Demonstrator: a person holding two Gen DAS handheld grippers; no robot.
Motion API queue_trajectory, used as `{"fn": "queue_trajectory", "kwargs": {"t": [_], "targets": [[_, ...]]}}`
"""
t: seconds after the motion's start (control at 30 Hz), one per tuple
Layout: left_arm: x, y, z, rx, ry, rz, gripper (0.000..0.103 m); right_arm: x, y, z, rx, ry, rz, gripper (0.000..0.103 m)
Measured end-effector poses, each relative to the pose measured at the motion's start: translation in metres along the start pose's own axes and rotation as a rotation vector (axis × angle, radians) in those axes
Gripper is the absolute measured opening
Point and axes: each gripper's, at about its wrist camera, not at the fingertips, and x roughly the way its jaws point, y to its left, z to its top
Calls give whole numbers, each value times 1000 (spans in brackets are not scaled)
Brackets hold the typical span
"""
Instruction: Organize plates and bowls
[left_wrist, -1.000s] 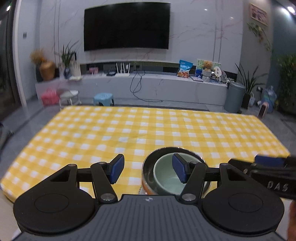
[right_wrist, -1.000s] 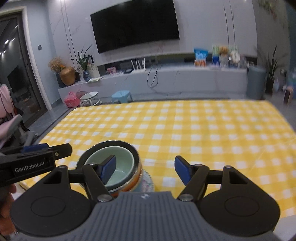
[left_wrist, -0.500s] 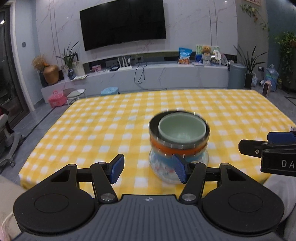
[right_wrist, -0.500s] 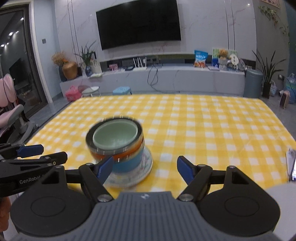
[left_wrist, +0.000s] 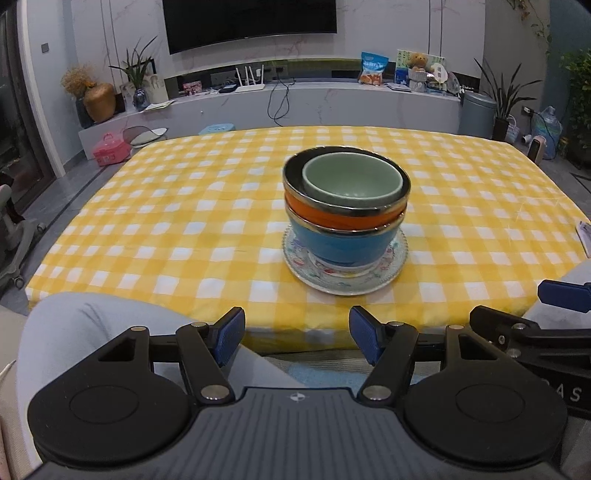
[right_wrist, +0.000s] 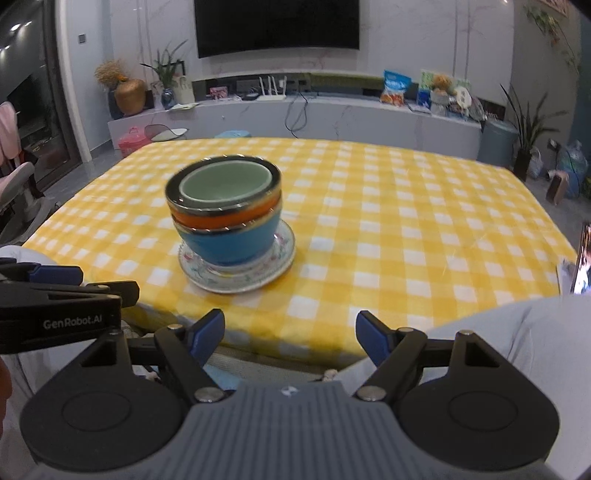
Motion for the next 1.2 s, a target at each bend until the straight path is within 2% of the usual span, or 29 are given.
{"fn": "queue_trajectory", "kwargs": {"t": [0.33, 1.2], "targets": [[10, -5, -3, 11, 22, -17, 76, 9, -4, -5, 37, -11, 31, 77], [9, -2, -2, -2, 12, -35, 76, 11, -1, -5, 39, -18, 20, 79]]}}
